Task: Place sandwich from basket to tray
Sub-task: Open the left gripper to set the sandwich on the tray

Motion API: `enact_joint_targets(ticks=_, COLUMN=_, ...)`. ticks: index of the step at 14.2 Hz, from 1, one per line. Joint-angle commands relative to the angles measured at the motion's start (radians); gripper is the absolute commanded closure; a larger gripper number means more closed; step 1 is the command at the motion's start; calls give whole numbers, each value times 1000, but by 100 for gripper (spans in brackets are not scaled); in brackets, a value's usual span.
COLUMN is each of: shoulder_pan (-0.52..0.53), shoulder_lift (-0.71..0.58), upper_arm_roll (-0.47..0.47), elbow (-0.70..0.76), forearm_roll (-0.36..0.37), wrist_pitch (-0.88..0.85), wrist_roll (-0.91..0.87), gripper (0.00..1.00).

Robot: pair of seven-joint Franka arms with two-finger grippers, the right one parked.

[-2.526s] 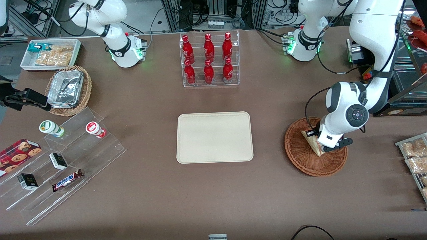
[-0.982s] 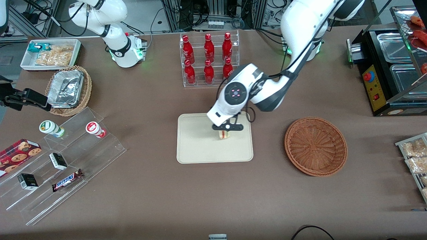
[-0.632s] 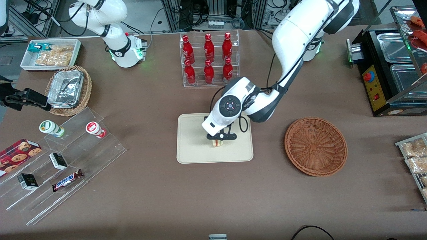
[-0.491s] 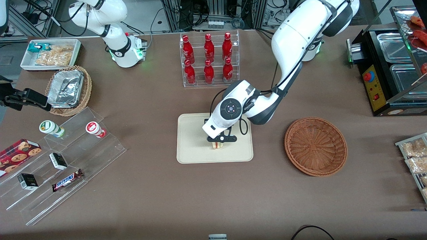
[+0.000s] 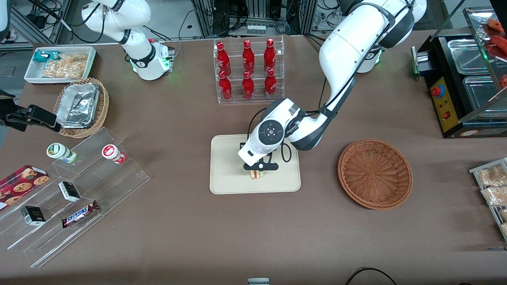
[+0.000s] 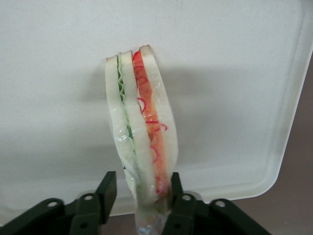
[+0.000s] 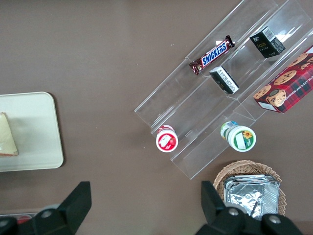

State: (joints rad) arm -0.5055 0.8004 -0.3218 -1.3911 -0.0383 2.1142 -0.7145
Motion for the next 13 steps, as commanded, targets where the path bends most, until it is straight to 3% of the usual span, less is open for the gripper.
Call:
enact_joint_targets(ticks=1, shoulder_pan=-13, shoulder_lift=17, upper_arm_roll=3, elbow=34, forearm_roll=20, wrist_pitch=7, wrist_roll=-10, gripper=0)
enact_joint_targets(ticks=7, shoulder_pan=-8, shoulder_lift=-35, upper_arm_roll=6, elbow=67, forearm_roll=101, wrist_pitch=-17, wrist_roll=-34, gripper=0)
enact_joint_targets(ticks=13, shoulder_pan=25, shoulder_lift=-232, upper_arm_roll=102, elbow=31, forearm_roll=167, wrist_pitch=-247, wrist_roll=-20, gripper=0)
